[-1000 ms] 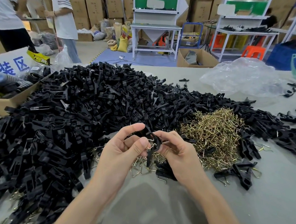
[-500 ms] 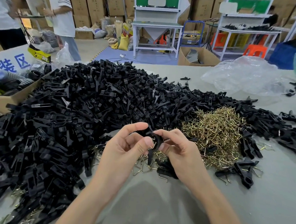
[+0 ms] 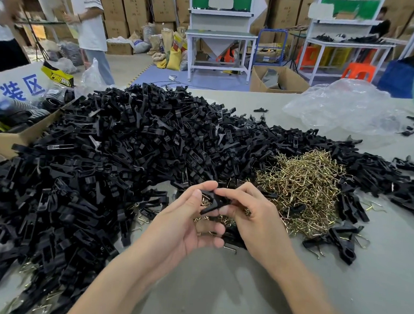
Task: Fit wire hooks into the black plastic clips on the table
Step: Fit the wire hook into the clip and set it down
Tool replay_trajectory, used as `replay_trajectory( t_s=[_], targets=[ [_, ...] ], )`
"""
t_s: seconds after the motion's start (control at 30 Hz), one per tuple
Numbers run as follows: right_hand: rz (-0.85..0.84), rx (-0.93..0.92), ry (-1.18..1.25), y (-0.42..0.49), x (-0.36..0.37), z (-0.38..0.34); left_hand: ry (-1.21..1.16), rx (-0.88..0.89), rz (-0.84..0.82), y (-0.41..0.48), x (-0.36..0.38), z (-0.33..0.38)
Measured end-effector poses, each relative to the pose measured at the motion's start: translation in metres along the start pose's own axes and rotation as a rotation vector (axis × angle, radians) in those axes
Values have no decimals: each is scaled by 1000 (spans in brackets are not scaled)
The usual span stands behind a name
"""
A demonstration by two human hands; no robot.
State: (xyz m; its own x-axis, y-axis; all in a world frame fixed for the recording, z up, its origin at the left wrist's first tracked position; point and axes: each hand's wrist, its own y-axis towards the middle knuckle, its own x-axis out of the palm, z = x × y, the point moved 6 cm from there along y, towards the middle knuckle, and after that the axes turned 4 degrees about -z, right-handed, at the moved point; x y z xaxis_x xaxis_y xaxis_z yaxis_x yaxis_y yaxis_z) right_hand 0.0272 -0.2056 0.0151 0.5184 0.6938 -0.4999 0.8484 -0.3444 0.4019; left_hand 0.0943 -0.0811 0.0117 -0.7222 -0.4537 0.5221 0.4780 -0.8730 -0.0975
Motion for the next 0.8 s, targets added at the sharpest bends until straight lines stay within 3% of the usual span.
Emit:
replay_trajectory(
  t_s=[0.13,0.33,0.8],
  targets=[
    [60,35,42,1,-5,0,-69,-73,-81,2,0,-5],
    [52,12,45,0,-6,-3,-135,-35,-116,5,-2,-6],
    [-1,-63,-37,-1,-2,-7,-160,-58,-50,5,-9,-10]
  ],
)
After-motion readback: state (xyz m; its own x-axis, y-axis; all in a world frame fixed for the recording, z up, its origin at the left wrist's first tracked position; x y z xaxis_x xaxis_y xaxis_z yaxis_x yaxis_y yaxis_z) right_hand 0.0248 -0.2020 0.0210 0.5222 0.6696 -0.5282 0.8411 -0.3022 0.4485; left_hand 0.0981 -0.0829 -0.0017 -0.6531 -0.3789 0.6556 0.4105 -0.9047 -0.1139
